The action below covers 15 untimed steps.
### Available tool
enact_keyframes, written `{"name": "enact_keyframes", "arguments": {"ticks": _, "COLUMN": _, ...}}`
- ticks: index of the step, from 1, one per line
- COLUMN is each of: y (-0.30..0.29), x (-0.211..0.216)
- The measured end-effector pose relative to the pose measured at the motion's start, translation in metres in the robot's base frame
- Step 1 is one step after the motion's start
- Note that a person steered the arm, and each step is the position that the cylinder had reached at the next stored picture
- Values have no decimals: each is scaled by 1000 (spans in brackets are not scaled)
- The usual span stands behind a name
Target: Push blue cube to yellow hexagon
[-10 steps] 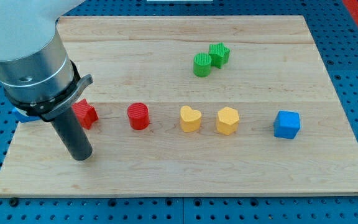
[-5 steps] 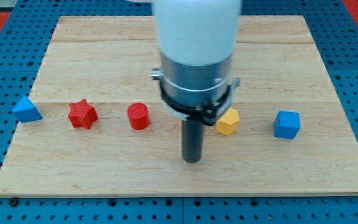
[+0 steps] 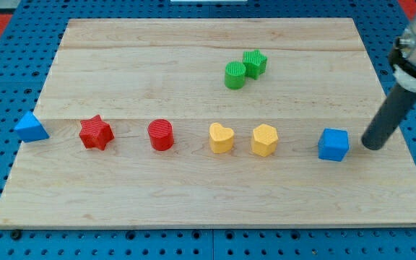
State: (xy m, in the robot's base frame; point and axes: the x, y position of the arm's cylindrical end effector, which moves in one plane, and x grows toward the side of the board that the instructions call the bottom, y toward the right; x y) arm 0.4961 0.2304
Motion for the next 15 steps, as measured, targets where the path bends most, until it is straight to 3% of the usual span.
{"name": "enact_keyframes", "arguments": {"ticks": 2, "y": -24, "x": 29}}
{"name": "enact_keyframes", "arguments": {"ticks": 4, "y": -65, "x": 29}}
{"name": "enact_keyframes", "arguments": {"ticks": 5, "y": -52, "x": 44}}
{"name": "enact_keyframes", "arguments": {"ticks": 9, "y": -34, "x": 12}}
{"name": "enact_keyframes", "arguments": {"ticks": 14, "y": -71, "x": -57}}
{"name": "enact_keyframes", "arguments": {"ticks": 15, "y": -88, "x": -55}}
